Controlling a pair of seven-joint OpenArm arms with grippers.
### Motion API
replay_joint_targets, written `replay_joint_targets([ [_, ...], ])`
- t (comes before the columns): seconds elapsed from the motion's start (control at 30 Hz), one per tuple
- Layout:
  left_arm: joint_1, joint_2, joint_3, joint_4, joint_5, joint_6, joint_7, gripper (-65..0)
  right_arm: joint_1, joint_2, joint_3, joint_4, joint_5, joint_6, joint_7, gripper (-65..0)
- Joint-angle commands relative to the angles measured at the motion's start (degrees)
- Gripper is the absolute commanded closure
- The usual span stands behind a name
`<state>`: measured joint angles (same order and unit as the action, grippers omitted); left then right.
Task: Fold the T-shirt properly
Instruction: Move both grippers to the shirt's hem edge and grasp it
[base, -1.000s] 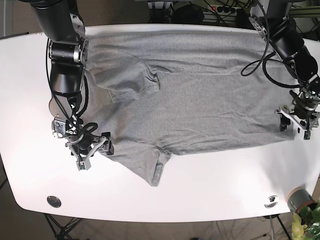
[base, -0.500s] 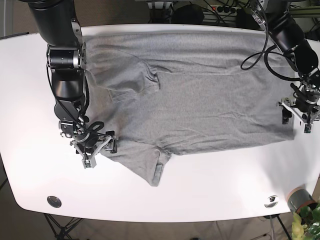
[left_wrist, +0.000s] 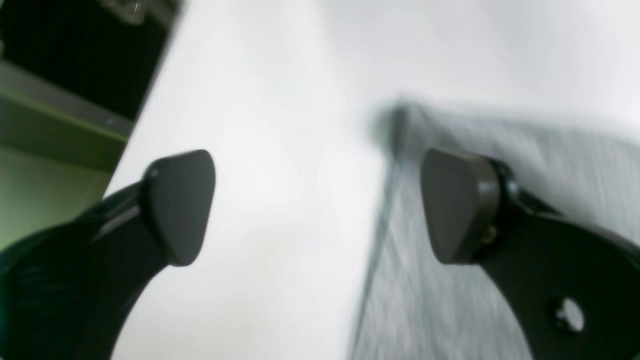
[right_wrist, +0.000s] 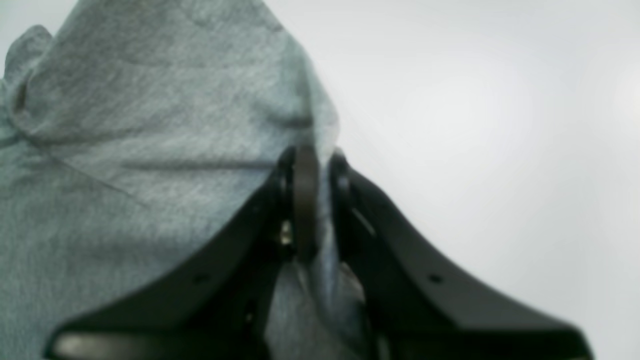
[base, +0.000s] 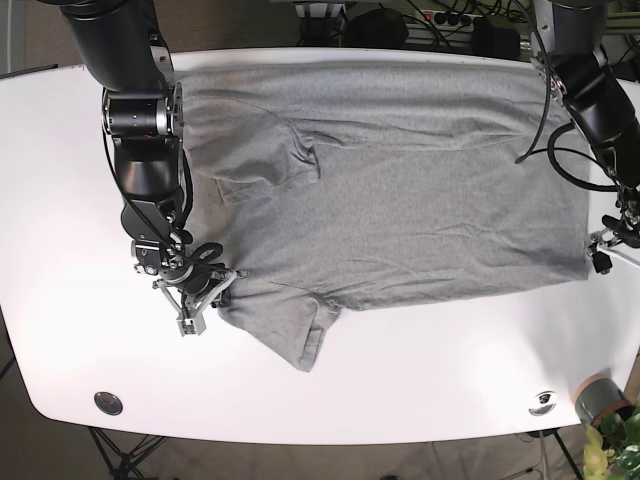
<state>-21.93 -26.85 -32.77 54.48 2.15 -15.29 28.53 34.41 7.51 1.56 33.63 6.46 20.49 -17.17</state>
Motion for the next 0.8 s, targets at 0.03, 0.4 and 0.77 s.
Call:
replay_joint_targets([
  [0.03,-3.87,-2.82,2.84,-6.26,-0.26,0.12,-4.05,-63.3,1.67,0.27,0.15,0.79,0.00,-0.40,-0.11,-2.2],
  [0.4,-12.40,-3.35,10.31,-24.37,-0.35,0.04,-13.98,-63.3,1.59,-0.08,0.24,0.97,0.44,-0.49,-0.11,-2.2],
  [0.77,-14.68,-2.82,12.42,-34.13,-0.35,0.12,-19.61,-63.3,0.00,-0.43,0.33,1.05,0.44,-0.14,1.21,-2.2],
])
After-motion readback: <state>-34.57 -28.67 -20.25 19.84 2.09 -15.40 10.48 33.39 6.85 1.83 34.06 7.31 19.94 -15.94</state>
